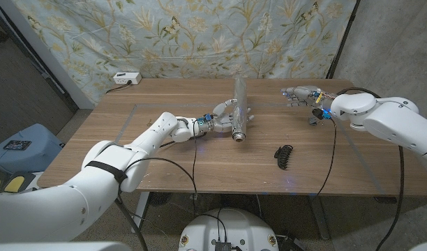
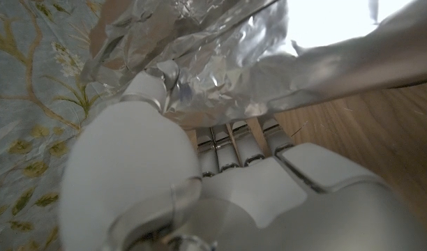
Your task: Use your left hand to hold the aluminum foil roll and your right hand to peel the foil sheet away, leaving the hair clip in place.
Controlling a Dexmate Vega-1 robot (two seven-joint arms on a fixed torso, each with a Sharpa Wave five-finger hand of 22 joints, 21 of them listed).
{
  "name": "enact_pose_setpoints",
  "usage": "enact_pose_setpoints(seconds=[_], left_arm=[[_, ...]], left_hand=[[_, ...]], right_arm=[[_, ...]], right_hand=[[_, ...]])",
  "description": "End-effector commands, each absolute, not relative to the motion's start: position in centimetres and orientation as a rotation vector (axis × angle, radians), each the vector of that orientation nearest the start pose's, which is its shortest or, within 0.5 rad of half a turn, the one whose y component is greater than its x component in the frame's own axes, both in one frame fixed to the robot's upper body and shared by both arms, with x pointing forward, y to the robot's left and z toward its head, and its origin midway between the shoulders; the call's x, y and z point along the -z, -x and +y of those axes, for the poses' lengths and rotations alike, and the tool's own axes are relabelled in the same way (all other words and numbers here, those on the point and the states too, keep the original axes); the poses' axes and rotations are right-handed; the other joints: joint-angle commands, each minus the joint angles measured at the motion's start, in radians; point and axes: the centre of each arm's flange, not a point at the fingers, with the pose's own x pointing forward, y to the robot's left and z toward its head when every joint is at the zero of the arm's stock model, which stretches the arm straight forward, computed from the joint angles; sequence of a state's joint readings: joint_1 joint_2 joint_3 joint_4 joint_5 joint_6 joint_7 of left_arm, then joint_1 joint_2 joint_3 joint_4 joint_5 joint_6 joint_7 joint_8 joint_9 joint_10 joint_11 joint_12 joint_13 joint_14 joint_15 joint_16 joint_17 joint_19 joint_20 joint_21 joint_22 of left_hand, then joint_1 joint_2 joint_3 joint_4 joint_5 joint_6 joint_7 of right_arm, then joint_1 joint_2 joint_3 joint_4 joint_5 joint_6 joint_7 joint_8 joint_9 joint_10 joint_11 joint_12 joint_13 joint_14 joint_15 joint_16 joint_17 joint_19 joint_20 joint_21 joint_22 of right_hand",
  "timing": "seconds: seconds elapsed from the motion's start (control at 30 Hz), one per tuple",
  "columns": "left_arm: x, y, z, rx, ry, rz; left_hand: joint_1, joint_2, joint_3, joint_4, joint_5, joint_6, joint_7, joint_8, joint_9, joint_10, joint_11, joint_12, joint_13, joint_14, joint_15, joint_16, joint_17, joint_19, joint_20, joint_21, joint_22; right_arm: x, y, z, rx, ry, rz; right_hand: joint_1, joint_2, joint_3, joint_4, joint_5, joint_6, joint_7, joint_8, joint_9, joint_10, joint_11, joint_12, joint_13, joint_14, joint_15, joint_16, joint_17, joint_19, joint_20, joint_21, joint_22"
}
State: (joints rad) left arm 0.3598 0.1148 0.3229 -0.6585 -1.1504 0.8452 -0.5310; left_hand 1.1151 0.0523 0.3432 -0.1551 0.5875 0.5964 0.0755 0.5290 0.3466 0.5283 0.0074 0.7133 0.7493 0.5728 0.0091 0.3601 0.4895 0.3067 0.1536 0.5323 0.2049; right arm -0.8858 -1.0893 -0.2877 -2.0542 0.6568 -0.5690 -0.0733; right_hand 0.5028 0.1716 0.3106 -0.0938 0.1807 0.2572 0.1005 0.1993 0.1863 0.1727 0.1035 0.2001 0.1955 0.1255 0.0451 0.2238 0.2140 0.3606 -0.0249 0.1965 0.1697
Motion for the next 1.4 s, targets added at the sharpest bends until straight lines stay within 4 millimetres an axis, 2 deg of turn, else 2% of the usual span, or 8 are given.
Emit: enact_pose_setpoints(seconds=[0.03, 0.5, 0.9, 1.3, 1.4], left_arm=[[3.7, -69.1, 8.7, 1.03, 0.801, 0.403], [4.0, -68.8, 8.7, 1.035, 0.794, 0.403], [4.0, -68.7, 8.6, 1.056, 0.786, 0.384], [3.7, -68.6, 8.3, 1.057, 0.765, 0.366], [3.7, -68.6, 8.2, 1.056, 0.759, 0.364]], left_hand=[[-0.036, 0.02, 0.013, 0.021, -0.009, -0.005, 0.02, 0.031, 0.001, -0.022, 0.002, -0.007, 0.045, -0.012, 0.003, -0.004, 0.004, -0.011, 0.005, -0.002, 0.003], [-0.041, 0.021, 0.005, 0.016, -0.032, -0.033, 0.032, 0.007, -0.003, -0.054, 0.013, -0.017, 0.048, -0.031, 0.015, -0.008, 0.008, -0.028, 0.015, -0.006, 0.004], [-0.05, 0.022, -0.001, 0.013, -0.058, -0.096, 0.054, -0.043, -0.019, -0.124, 0.038, -0.049, 0.036, -0.07, 0.04, -0.023, 0.008, -0.057, 0.028, -0.014, 0.006], [-0.049, 0.026, 0.002, 0.009, -0.068, -0.097, 0.051, -0.054, -0.023, -0.135, 0.042, -0.058, 0.027, -0.08, 0.041, -0.029, 0.005, -0.064, 0.03, -0.016, 0.006], [-0.051, 0.027, 0.002, 0.01, -0.07, -0.102, 0.049, -0.059, -0.024, -0.139, 0.043, -0.062, 0.022, -0.089, 0.047, -0.033, 0.004, -0.067, 0.033, -0.016, 0.006]], right_arm=[[-6.2, -53.4, -30.2, -0.197, 0.604, -0.227], [-6.3, -52.6, -29.8, -0.206, 0.605, -0.239], [-6.7, -51.8, -29.5, -0.212, 0.613, -0.261], [-7.7, -50.0, -29.0, -0.22, 0.623, -0.318], [-8.0, -49.5, -28.8, -0.218, 0.63, -0.331]], right_hand=[[0.009, -0.005, 0.001, -0.007, 0.0, 0.002, 0.009, -0.003, 0.001, 0.001, 0.007, 0.002, -0.001, 0.001, 0.009, 0.006, 0.0, 0.003, 0.006, 0.006, 0.002], [0.011, -0.006, 0.002, -0.01, 0.0, 0.005, 0.013, -0.002, 0.001, 0.002, 0.01, 0.001, -0.001, 0.003, 0.011, 0.005, -0.001, 0.005, 0.013, 0.005, 0.002], [0.011, -0.007, 0.002, -0.012, -0.001, 0.003, 0.015, -0.004, 0.001, 0.003, 0.013, 0.001, -0.001, 0.007, 0.017, 0.006, -0.001, 0.008, 0.018, 0.006, 0.002], [0.013, -0.007, 0.004, -0.015, -0.001, 0.005, 0.026, -0.004, 0.001, 0.013, 0.027, 0.004, -0.001, 0.019, 0.03, 0.009, -0.001, 0.015, 0.033, 0.007, 0.002], [0.013, -0.007, 0.004, -0.017, -0.001, 0.006, 0.035, -0.004, 0.001, 0.022, 0.036, 0.007, -0.001, 0.027, 0.044, 0.012, -0.001, 0.021, 0.045, 0.008, 0.002]])
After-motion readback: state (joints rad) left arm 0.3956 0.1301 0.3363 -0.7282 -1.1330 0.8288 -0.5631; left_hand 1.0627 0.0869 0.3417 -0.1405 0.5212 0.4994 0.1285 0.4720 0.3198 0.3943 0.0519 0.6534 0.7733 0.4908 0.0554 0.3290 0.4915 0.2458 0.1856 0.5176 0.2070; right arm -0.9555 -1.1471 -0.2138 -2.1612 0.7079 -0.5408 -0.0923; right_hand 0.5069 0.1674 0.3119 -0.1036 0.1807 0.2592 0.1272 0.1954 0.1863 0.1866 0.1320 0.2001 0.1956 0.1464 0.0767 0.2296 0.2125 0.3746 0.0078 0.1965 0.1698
